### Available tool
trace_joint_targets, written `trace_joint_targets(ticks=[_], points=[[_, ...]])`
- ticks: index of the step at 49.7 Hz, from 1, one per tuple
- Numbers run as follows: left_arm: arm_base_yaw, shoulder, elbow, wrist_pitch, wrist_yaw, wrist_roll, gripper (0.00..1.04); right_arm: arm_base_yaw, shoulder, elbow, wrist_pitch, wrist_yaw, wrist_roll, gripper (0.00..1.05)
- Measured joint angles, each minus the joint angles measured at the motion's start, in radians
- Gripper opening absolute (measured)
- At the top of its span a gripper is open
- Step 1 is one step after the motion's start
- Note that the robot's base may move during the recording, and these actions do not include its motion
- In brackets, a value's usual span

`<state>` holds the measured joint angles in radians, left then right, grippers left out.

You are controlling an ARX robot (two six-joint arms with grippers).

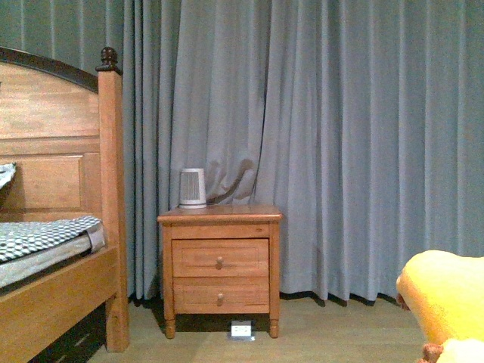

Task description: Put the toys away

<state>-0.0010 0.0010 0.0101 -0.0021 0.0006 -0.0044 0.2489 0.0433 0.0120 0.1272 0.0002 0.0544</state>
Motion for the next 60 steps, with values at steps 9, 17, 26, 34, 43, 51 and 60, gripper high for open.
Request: trace_joint_targets(ticks=[9,17,26,34,43,51,60], points=[[0.0,0.0,0.0,0.0,0.0,0.0,0.99,0.0,0.0,0.0,0.0,0.0,0.0,0.2],[0.0,0.0,0.0,0.0,-0.001,0.0,0.99,0.0,0.0,0.0,0.0,0.0,0.0,0.2],[0.0,0.0,0.0,0.0,0.0,0.0,0.99,0.0,0.0,0.0,0.0,0.0,0.0,0.2],[0.0,0.0,0.0,0.0,-0.001,0.0,0.99,0.0,0.0,0.0,0.0,0.0,0.0,0.2],[0.0,0.0,0.0,0.0,0.0,0.0,0.99,0.0,0.0,0.0,0.0,0.0,0.0,0.2],[0.0,0.0,0.0,0.0,0.0,0.0,0.99,0.0,0.0,0.0,0.0,0.0,0.0,0.2],[0.0,0.0,0.0,0.0,-0.001,0.0,0.99,0.0,0.0,0.0,0.0,0.0,0.0,0.2]])
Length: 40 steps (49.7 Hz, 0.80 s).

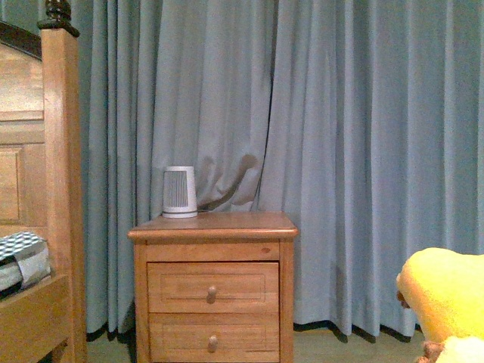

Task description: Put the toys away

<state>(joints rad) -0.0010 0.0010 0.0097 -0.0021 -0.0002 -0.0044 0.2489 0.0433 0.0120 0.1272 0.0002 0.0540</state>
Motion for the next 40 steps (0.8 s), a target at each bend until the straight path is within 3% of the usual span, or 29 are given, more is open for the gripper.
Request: trace_joint_targets(ticks=[40], points=[[0.001,0.0,0.0,0.0,0.001,0.0,0.99,0.0,0.0,0.0,0.0,0.0,-0.001,0.2]])
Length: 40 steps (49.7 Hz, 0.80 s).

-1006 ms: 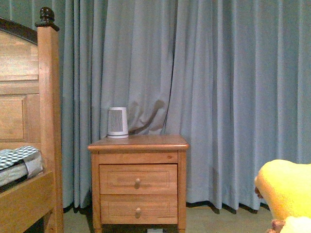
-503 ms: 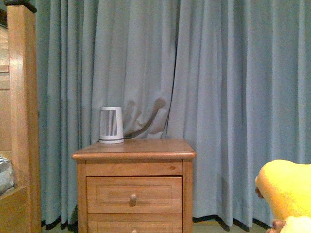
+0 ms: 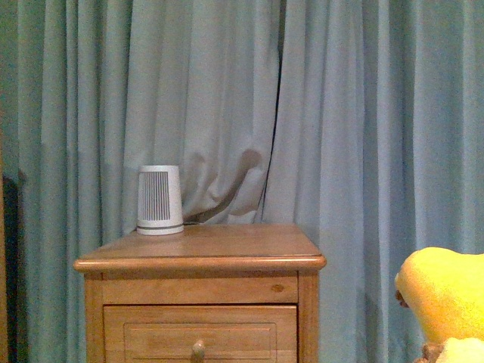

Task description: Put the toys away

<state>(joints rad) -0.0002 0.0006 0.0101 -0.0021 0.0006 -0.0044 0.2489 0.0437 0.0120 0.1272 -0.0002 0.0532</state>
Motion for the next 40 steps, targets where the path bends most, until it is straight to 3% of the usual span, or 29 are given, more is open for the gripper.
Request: trace_joint_targets(ticks=[40], points=[[-0.001,0.002,0.0,0.0,0.0,0.0,0.99,0.002,-0.001,0.0,0.0,0.005,-0.002,0.2]])
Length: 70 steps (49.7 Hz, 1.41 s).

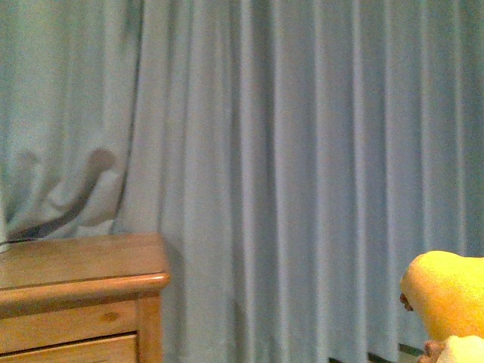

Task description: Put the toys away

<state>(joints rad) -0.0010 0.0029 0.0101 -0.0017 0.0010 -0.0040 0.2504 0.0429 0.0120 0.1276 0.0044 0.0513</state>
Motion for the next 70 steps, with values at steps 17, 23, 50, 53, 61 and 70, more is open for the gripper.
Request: trace_joint_targets(ticks=[17,23,50,53,61,70], points=[[-0.001,-0.001,0.0,0.0,-0.002,0.0,0.99,0.0,0.0,0.0,0.0,-0.004,0.0,0.2],[-0.001,-0.001,0.0,0.0,0.0,0.0,0.99,0.0,0.0,0.0,0.0,-0.004,0.0,0.2],[-0.001,-0.001,0.0,0.0,-0.002,0.0,0.99,0.0,0.0,0.0,0.001,-0.004,0.0,0.2],[-0.001,-0.001,0.0,0.0,0.001,-0.001,0.99,0.0,0.0,0.0,0.001,-0.004,0.0,0.2],[-0.001,-0.001,0.0,0.0,-0.001,0.0,0.99,0.0,0.0,0.0,0.002,-0.003,0.0,0.2],[-0.002,-0.001,0.0,0.0,0.0,0.0,0.99,-0.002,-0.001,0.0,0.002,-0.002,0.0,0.2]])
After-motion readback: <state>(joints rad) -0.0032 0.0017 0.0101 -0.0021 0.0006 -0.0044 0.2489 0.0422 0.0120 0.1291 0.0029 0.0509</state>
